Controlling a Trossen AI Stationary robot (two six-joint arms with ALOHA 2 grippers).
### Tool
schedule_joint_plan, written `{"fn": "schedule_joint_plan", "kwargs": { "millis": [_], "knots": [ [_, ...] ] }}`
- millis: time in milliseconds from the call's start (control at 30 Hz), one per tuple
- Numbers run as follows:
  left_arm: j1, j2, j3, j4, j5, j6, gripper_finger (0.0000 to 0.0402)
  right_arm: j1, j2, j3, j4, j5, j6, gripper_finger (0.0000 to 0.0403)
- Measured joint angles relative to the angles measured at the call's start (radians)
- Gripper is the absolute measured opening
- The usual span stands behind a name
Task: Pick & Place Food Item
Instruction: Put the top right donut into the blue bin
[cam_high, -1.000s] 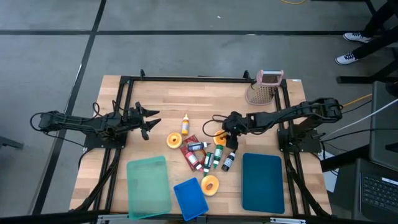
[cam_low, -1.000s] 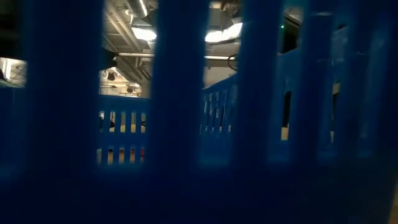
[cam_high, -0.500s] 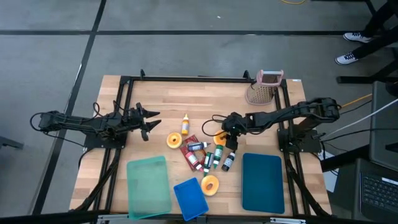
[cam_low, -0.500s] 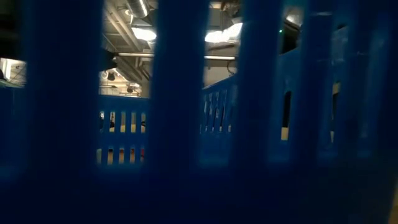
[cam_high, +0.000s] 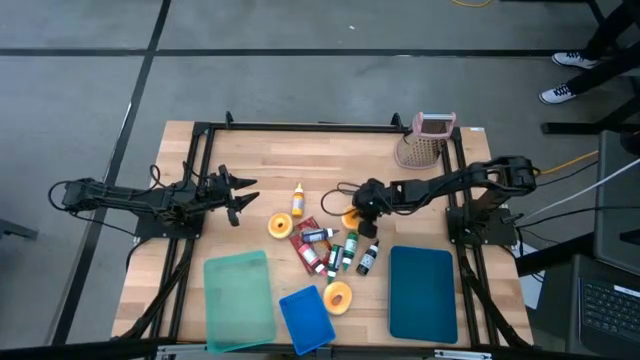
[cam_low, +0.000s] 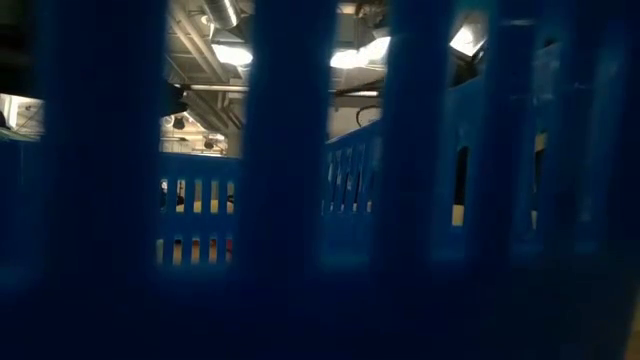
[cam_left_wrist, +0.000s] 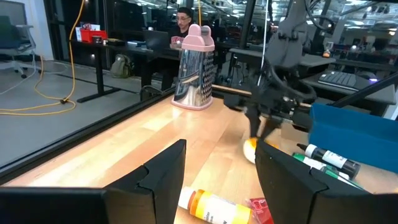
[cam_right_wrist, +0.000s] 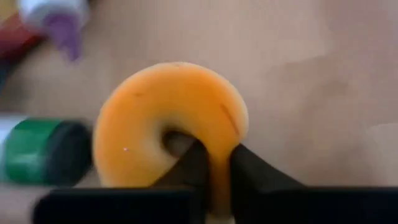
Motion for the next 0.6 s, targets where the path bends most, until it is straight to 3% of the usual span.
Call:
{"fn": "schedule_joint_plan", "kwargs": {
  "millis": [100, 233, 467, 600],
  "knots": [
    [0.000, 0.000, 0.000, 0.000, 0.000, 0.000, 0.0189, -0.008, -0.030, 0.040, -0.052, 0.041, 0.015, 0.0023],
    [0.000, 0.000, 0.000, 0.000, -0.001, 0.001, 0.0189, -0.012, -0.076, 0.112, -0.103, 0.019, 0.016, 0.0015],
    [0.000, 0.000, 0.000, 0.000, -0.006, 0.002, 0.0189, 0.082, -0.089, 0.265, -0.056, -0.200, -0.029, 0.0015],
    [0.000, 0.000, 0.000, 0.000, -0.006, 0.002, 0.0189, 0.178, -0.057, 0.310, 0.000, -0.262, -0.037, 0.0014]
  ]
}}
